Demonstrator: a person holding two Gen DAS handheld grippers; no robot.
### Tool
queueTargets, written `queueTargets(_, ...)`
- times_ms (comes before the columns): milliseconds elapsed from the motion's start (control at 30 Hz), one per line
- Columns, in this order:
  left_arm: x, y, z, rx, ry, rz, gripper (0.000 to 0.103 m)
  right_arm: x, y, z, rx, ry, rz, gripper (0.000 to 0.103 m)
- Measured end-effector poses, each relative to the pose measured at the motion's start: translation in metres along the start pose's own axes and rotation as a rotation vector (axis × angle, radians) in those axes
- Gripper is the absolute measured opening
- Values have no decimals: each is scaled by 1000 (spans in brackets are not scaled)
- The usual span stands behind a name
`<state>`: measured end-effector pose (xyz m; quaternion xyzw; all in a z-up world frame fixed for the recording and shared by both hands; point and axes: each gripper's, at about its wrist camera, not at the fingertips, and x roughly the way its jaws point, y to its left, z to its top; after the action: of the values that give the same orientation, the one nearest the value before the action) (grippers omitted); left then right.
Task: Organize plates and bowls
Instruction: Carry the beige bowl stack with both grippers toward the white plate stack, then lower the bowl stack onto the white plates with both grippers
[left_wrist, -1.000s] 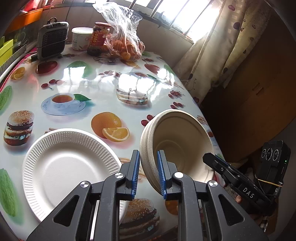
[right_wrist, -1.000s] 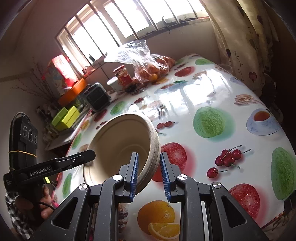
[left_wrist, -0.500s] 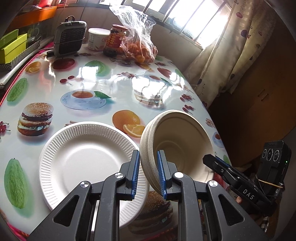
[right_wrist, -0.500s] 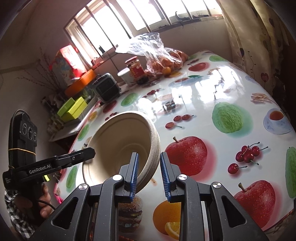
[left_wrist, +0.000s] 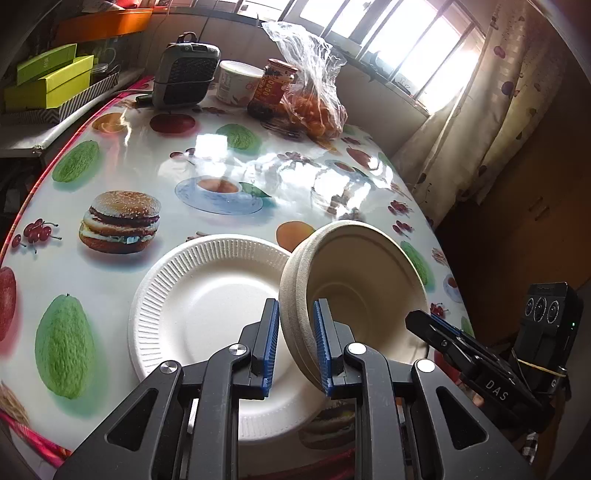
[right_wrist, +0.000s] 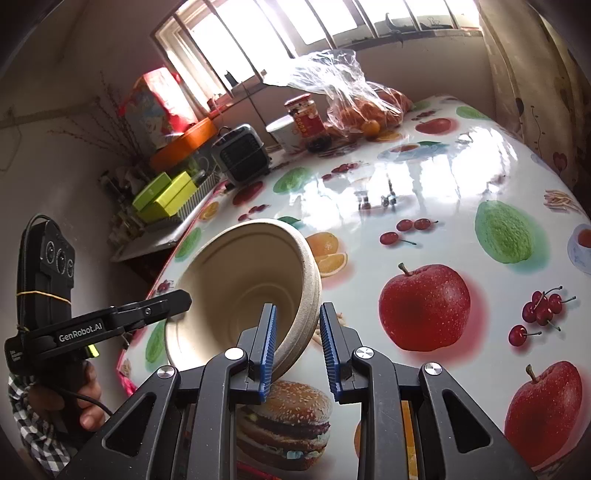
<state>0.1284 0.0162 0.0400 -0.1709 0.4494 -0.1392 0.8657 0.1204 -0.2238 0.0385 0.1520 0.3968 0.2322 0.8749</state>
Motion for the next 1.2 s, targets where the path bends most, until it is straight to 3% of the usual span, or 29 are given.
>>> queueTargets(1200,-28,64,-10,-125,-46,69,20,54,54,3,-120,100,59,24)
